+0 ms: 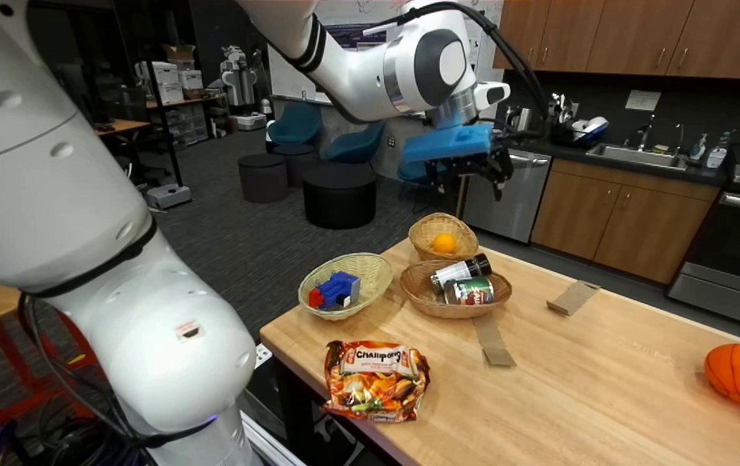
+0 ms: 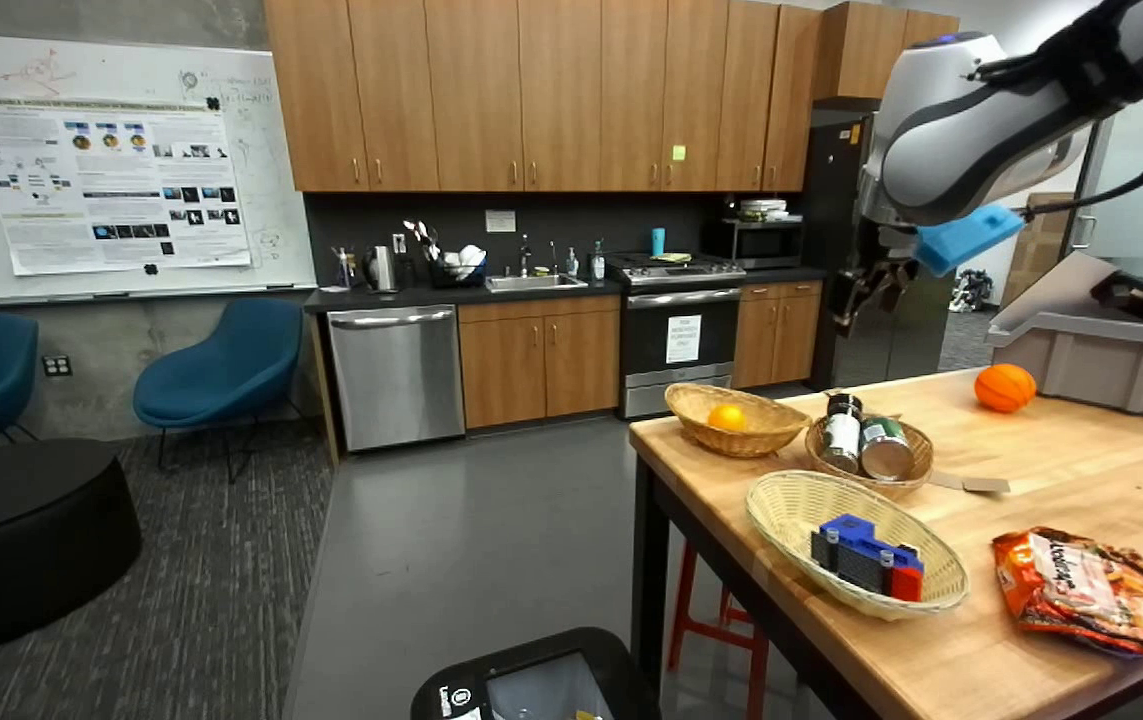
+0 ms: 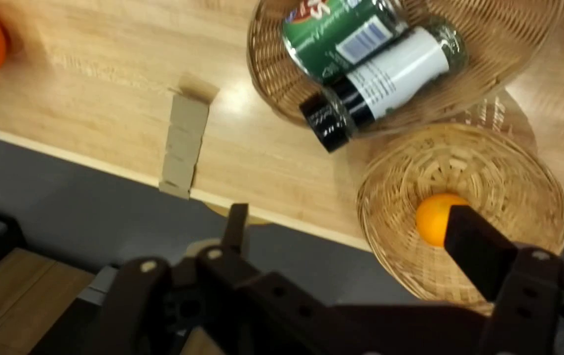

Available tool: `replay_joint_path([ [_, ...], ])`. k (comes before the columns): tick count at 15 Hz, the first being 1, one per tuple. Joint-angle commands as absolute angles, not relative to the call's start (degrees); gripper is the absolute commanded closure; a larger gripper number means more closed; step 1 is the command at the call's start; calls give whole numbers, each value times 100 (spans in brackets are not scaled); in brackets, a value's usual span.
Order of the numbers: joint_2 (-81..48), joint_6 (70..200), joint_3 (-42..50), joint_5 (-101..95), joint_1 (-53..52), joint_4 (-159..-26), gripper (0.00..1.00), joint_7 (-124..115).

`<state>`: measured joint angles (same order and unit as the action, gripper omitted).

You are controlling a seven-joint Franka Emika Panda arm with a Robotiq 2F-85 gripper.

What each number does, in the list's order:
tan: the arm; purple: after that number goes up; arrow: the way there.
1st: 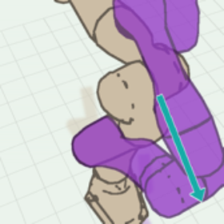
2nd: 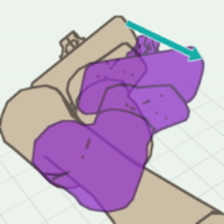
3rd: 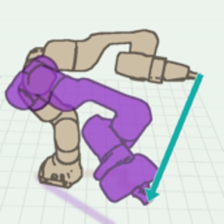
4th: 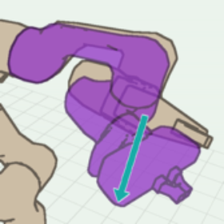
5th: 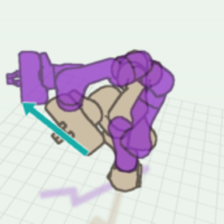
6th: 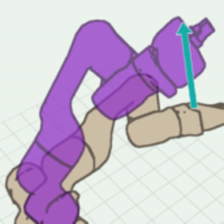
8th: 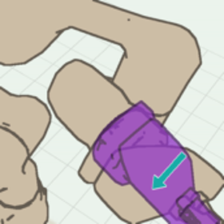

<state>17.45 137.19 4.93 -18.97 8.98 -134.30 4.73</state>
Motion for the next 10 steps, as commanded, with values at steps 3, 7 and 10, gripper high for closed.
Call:
replay_joint_path([
  [3,1103,13658,58,-1904,472,-12215,0,386],
  [7,608,13481,-202,-2013,197,-11492,0,509],
  [10,325,13315,-233,-2189,126,-11264,0,515],
])
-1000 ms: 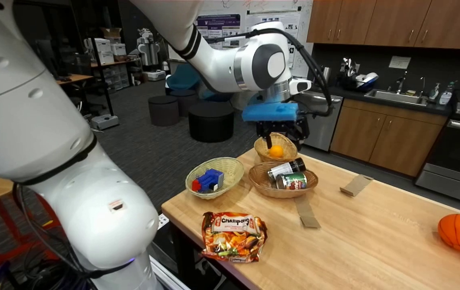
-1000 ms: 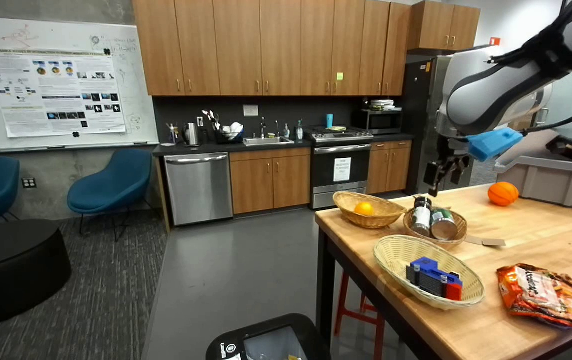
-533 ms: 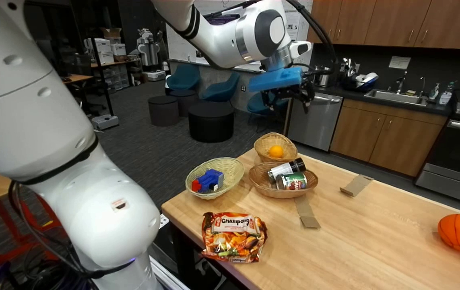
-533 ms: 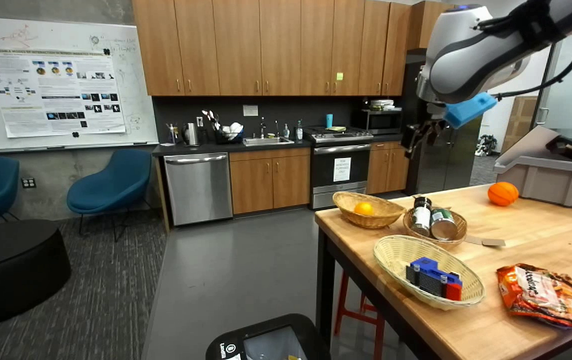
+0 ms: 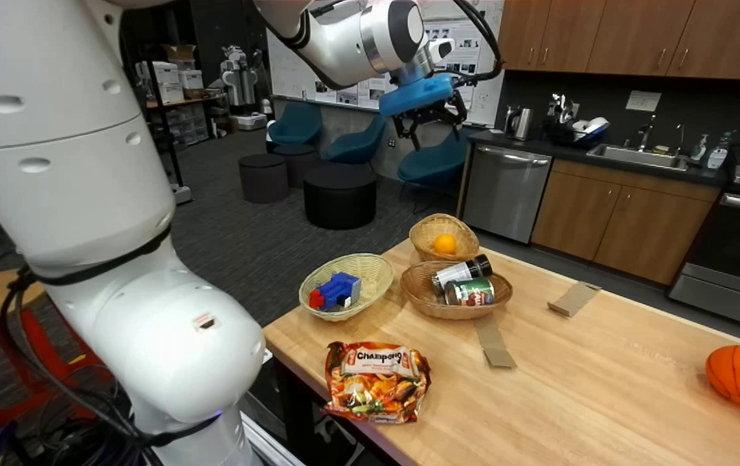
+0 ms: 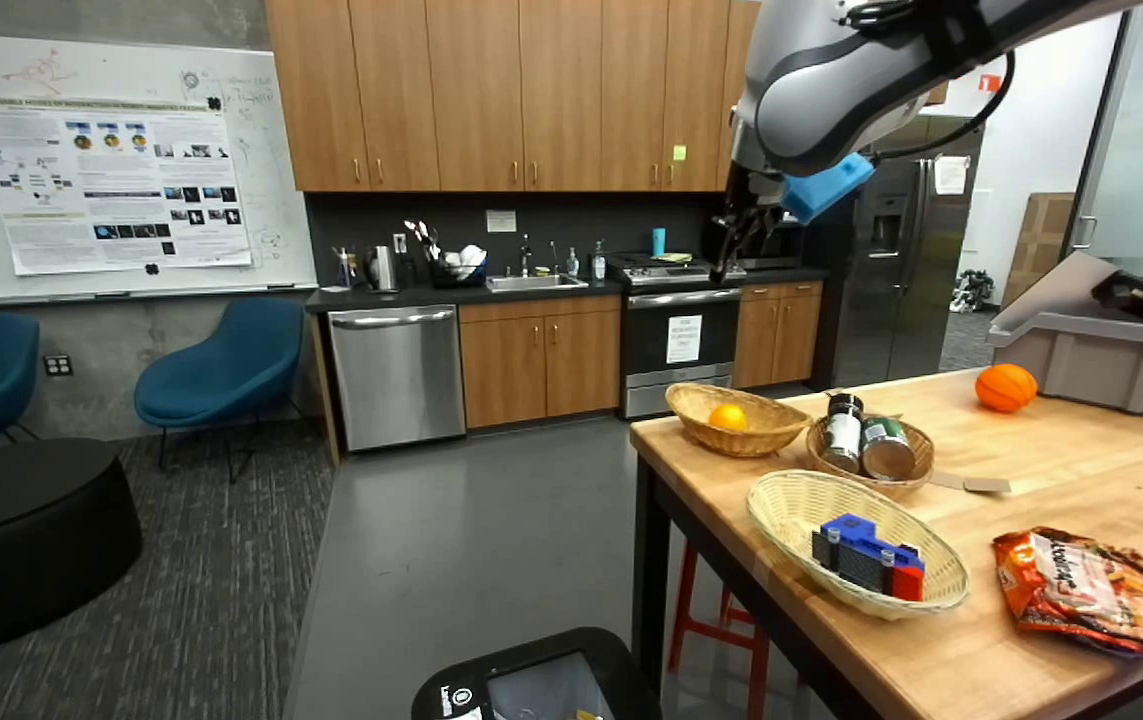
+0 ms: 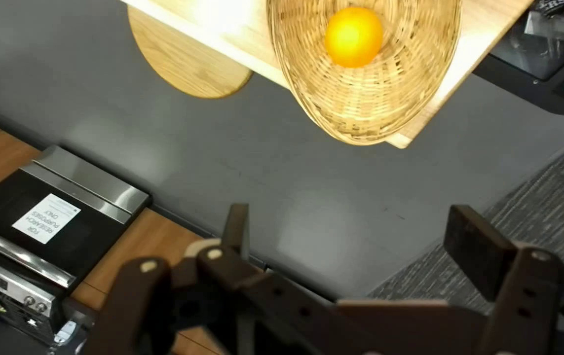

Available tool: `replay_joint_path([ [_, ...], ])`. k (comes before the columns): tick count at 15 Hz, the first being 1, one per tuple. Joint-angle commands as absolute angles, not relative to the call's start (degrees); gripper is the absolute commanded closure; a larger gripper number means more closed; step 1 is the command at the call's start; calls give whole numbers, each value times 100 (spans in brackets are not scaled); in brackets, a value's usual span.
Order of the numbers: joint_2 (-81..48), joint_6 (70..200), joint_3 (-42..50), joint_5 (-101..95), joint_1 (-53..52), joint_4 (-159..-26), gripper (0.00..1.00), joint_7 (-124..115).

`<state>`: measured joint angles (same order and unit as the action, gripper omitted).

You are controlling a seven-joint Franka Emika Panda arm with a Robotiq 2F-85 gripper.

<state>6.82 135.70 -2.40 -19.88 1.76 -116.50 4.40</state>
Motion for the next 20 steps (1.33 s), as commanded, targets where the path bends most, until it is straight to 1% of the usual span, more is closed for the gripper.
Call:
replay_joint_path([
  [1,285,13275,-193,-2188,132,-11253,0,552],
  [5,395,13536,172,-2414,408,-11573,0,368],
  [10,23,13501,464,-2369,610,-11320,0,312],
  [18,-627,13498,57,-1472,87,-10444,0,371],
  [20,-732,12934,-62,-889,30,-10345,0,976],
])
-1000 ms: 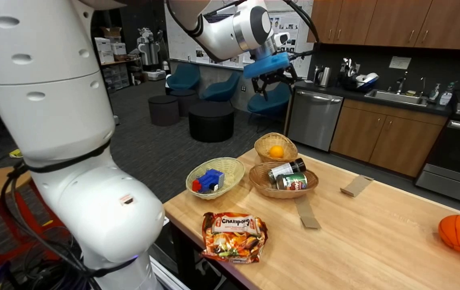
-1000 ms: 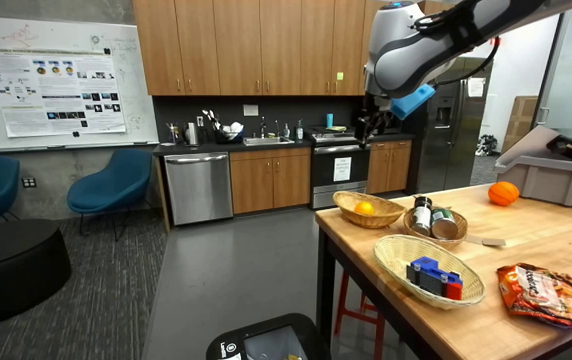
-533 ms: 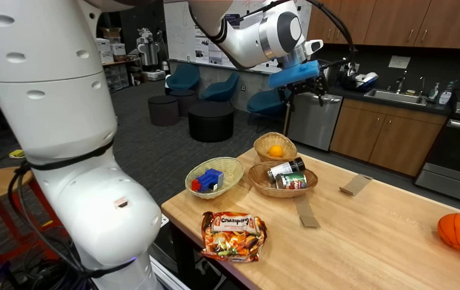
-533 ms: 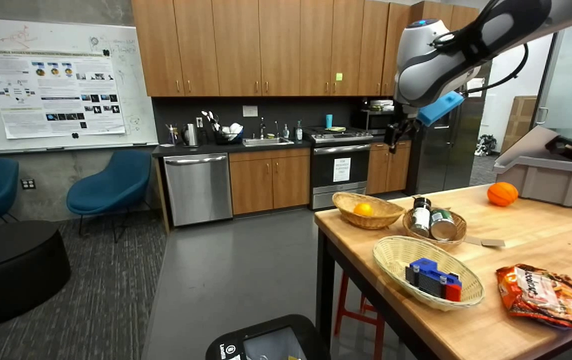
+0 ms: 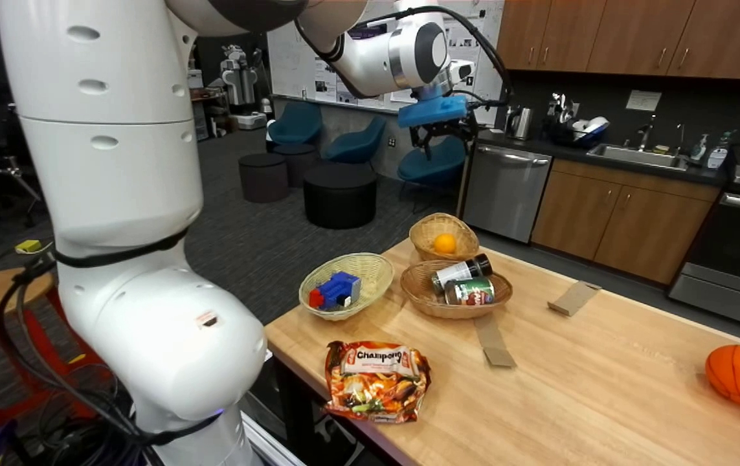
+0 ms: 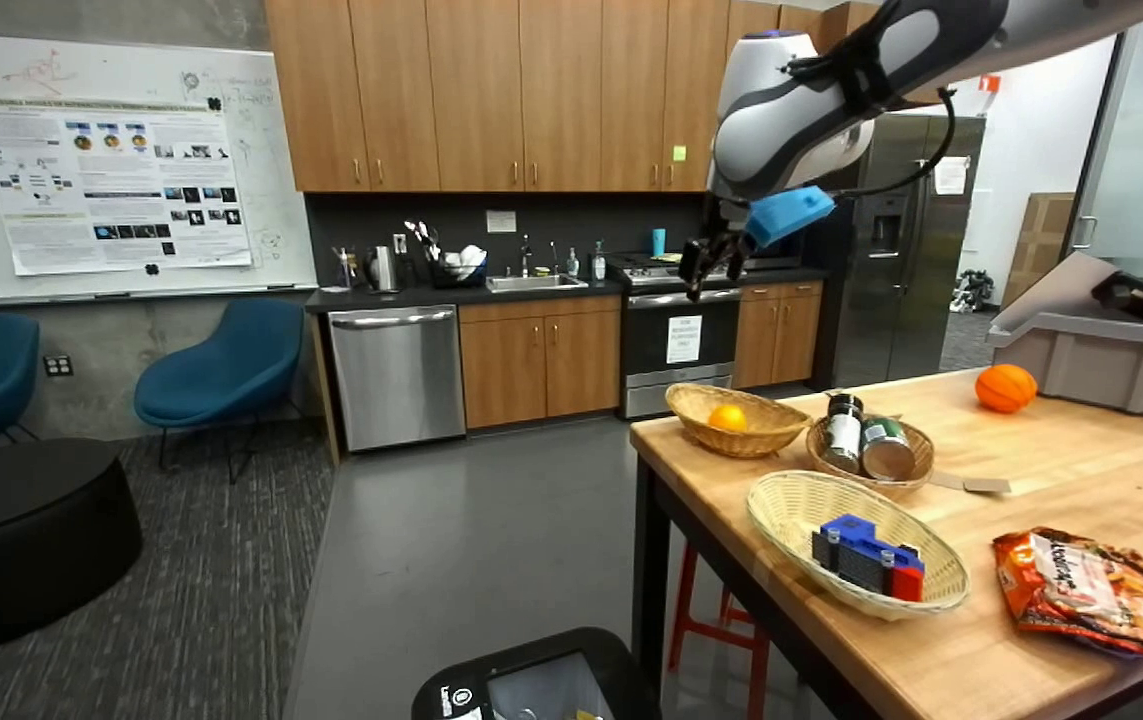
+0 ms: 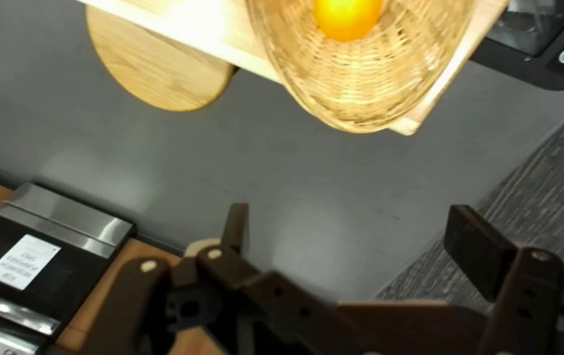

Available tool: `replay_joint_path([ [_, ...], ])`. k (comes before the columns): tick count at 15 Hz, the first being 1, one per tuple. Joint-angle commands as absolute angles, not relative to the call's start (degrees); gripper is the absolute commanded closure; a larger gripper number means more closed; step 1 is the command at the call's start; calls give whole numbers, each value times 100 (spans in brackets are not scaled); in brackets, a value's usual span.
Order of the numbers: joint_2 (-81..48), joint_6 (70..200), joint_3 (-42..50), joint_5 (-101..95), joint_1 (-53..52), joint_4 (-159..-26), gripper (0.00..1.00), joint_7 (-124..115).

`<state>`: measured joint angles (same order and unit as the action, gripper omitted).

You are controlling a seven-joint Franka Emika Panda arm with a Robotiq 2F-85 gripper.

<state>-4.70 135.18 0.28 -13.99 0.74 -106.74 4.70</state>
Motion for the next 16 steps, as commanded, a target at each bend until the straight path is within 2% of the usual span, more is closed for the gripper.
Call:
replay_joint_path([
  [1,-789,12618,-75,-806,28,-10298,0,1084],
  [7,-1083,11313,42,-976,110,-9944,0,1131],
  [16,-2046,11654,83,-1025,85,-9328,0,926],
])
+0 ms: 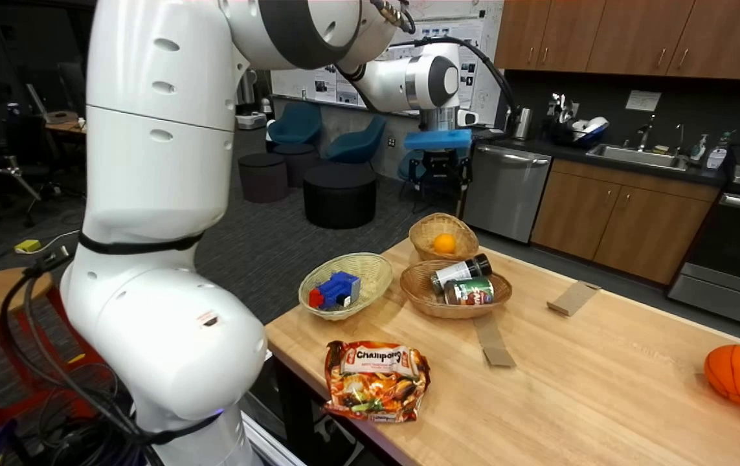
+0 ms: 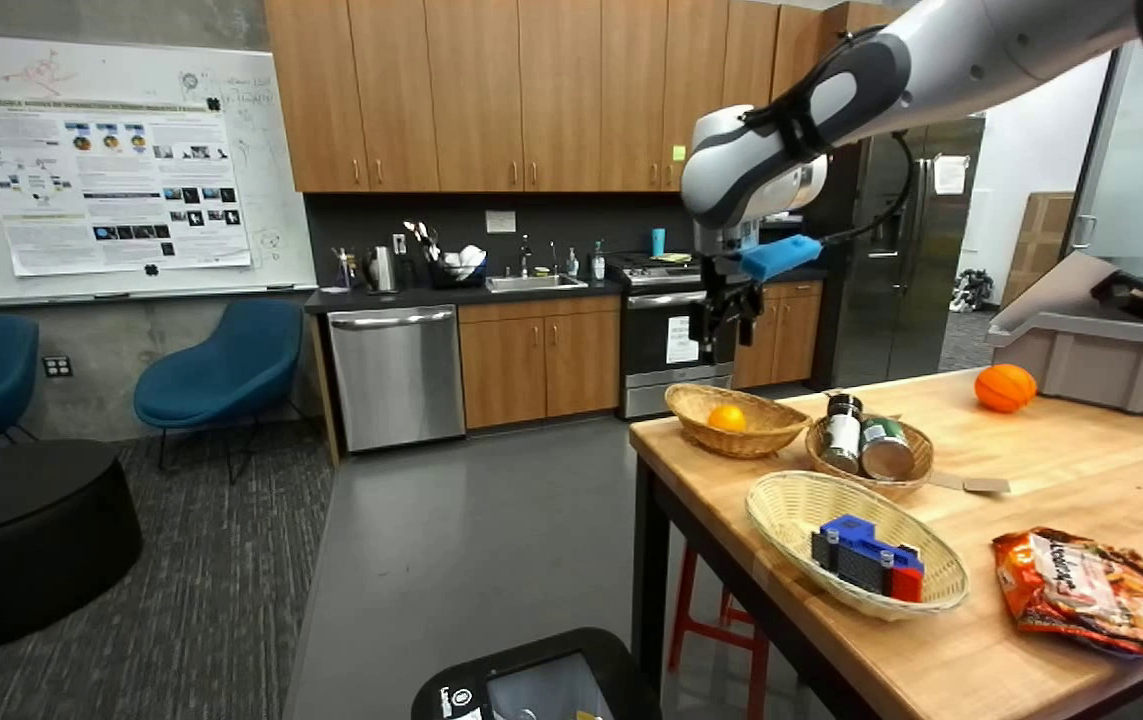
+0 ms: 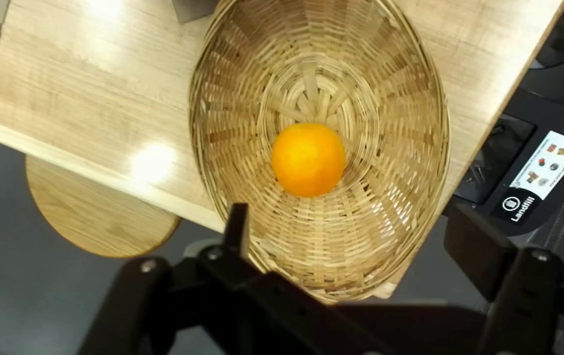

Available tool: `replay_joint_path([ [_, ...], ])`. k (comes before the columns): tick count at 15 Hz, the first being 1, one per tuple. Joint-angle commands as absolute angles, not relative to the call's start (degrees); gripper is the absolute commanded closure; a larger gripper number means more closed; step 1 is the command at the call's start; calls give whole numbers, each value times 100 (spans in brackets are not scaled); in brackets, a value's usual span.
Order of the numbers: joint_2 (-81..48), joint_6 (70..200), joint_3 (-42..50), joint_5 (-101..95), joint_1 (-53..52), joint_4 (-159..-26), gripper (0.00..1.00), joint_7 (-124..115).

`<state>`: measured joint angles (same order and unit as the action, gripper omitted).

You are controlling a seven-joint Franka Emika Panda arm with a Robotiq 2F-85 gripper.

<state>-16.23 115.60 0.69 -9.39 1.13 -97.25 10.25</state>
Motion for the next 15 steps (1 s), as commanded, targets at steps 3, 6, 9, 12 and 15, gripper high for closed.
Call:
replay_joint_path([
  [3,-2358,11762,102,-1027,87,-9138,0,882],
  [6,-2623,11814,148,-1070,91,-9007,0,828],
  [9,-2743,11810,240,-1126,115,-9033,0,742],
  [12,-2775,11741,331,-1095,157,-9092,0,635],
  [15,-2862,11676,344,-1005,203,-9064,0,605],
])
